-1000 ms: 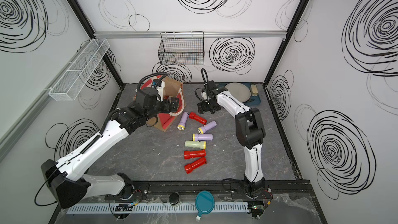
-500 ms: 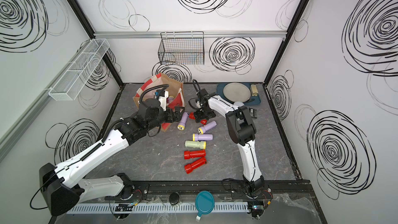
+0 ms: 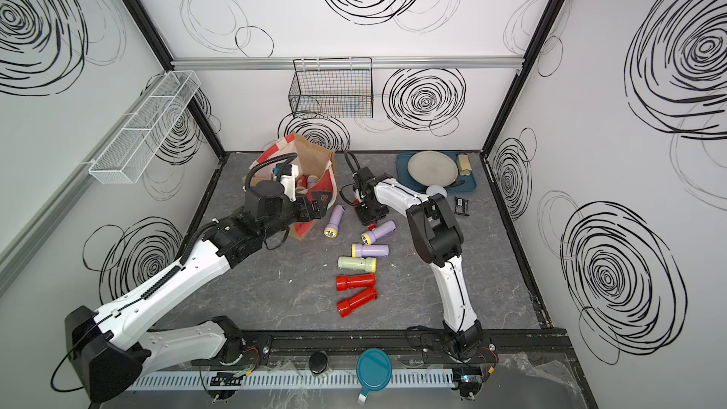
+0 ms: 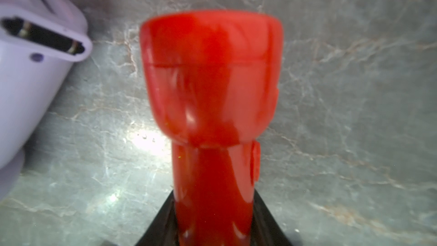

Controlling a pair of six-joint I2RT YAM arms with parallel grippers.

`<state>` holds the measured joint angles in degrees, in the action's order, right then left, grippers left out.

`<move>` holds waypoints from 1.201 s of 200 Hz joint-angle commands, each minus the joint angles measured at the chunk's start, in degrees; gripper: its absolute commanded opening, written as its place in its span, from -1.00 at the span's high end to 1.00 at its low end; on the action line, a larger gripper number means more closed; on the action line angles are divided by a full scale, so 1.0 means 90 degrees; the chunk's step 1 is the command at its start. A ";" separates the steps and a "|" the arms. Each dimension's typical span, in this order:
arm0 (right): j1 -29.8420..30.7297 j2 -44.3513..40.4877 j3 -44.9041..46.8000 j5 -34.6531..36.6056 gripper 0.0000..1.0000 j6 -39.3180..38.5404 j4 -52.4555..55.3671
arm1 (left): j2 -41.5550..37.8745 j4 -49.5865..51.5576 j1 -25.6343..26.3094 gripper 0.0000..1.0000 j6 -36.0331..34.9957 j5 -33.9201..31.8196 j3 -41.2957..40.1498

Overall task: Put the flashlights into the tote bags
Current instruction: Pick up the flashlight from the center of the board.

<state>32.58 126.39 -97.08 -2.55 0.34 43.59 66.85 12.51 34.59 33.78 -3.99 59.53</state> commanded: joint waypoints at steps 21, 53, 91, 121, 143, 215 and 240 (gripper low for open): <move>0.0022 -0.0837 0.0891 -0.0137 0.73 0.0034 -0.0703 | -0.0213 -0.0361 -0.0140 -0.98 0.0031 0.0129 -0.0059; -0.0178 -0.2280 0.1997 -0.1226 0.92 0.0444 -0.2135 | -0.0279 -0.0567 -0.0210 -1.00 -0.0061 0.0540 -0.0016; -0.0221 -0.4009 0.3166 -0.2442 0.97 0.0699 -0.3849 | -0.0203 -0.0777 -0.0221 -0.97 -0.0179 0.1099 0.0247; -0.0202 -0.4847 0.3524 -0.3024 0.99 0.1174 -0.4522 | -0.0118 -0.1120 -0.0220 -0.95 -0.0146 0.1664 0.0440; -0.0082 -0.5218 0.3556 -0.3255 1.00 0.1402 -0.4721 | -0.0023 -0.1417 -0.0210 -0.95 -0.0030 0.2061 0.0605; 0.0471 -0.5571 0.3207 -0.3086 1.00 0.1578 -0.4734 | 0.0388 -0.1561 -0.0183 -0.81 -0.0042 0.2221 0.1034; 0.0611 -0.5576 0.3190 -0.3059 1.00 0.1646 -0.4836 | 0.0499 -0.1717 -0.0190 -0.69 0.0013 0.2142 0.1018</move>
<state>37.08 77.80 -66.04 -29.91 14.17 3.73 70.22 1.32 32.95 33.91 15.16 67.20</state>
